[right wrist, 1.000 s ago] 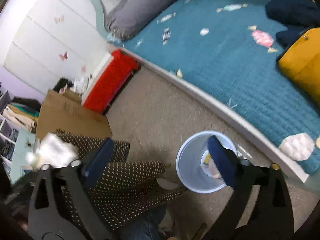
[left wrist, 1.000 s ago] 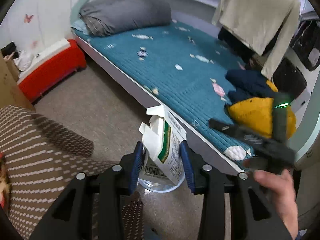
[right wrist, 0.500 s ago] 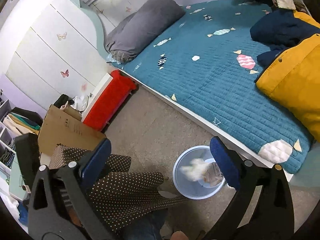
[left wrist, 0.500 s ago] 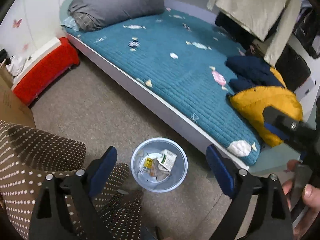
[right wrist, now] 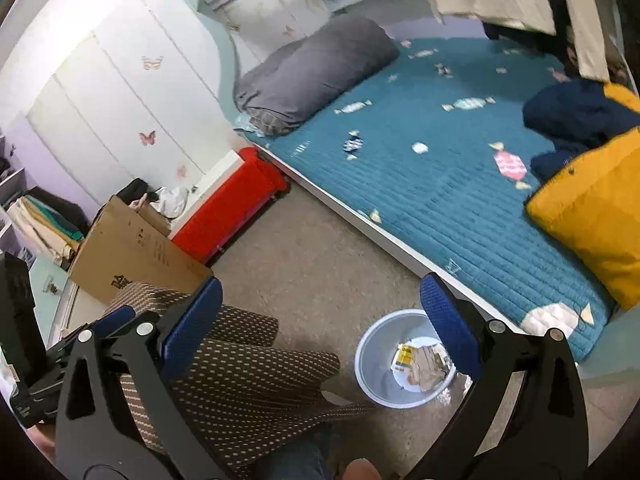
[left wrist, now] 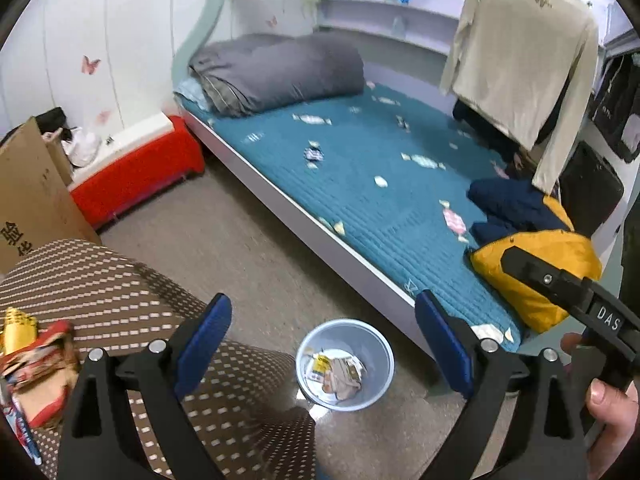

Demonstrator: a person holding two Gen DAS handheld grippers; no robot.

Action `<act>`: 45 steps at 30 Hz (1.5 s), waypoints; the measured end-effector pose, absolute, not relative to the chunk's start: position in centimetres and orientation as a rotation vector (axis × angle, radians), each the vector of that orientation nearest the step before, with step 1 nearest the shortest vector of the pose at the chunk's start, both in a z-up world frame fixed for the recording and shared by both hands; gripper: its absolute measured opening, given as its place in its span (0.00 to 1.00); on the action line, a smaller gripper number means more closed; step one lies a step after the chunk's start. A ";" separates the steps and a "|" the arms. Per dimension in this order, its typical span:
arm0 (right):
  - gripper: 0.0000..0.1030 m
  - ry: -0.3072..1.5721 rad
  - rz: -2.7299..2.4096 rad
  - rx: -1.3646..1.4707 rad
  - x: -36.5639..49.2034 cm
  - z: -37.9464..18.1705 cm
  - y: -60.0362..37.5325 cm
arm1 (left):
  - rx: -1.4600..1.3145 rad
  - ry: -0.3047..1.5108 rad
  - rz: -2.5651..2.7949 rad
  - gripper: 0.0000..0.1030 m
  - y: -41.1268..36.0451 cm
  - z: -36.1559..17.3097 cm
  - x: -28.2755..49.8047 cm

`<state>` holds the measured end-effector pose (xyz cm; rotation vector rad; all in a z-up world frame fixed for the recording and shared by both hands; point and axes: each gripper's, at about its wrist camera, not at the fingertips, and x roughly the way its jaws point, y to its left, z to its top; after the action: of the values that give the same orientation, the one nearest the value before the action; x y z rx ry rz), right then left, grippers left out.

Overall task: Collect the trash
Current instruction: 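Move both tools back over the table, then grasp the teal toothpaste tube with the left tool while the right tool grasps the blue tube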

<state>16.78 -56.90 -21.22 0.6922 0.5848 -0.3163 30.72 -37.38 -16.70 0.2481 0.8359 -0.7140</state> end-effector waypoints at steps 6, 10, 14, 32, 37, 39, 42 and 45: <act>0.94 0.566 -0.275 0.609 17.7 -17.9 -53.8 | 0.216 0.780 -0.669 0.89 -33.2 -14.1 30.2; 0.94 0.564 -0.232 0.558 18.6 -16.1 -50.8 | 0.186 0.752 -0.640 0.89 -30.1 -12.8 29.9; 0.94 0.573 -0.186 0.513 19.5 -14.9 -47.9 | 0.163 0.708 -0.592 0.89 -26.1 -11.6 29.5; 0.94 0.680 0.096 0.351 24.8 -13.2 -30.8 | 0.053 0.659 -0.330 0.89 -6.6 -11.8 28.9; 0.94 0.723 0.163 0.319 26.1 -14.0 -26.8 | 0.022 0.691 -0.260 0.89 -2.3 -13.3 28.8; 0.94 0.741 0.187 0.312 26.4 -14.3 -25.6 | 0.008 0.709 -0.232 0.89 -0.5 -14.2 28.8; 0.94 0.763 0.220 0.304 26.9 -14.9 -23.7 | -0.003 0.747 -0.195 0.89 1.5 -15.6 28.8; 0.94 0.784 0.250 0.300 27.4 -15.6 -21.8 | -0.011 0.787 -0.168 0.89 2.7 -17.1 28.9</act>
<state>27.35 -21.85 -15.56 0.3004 0.7837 0.2504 28.93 2.70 -17.09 -0.0111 0.7868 -0.1681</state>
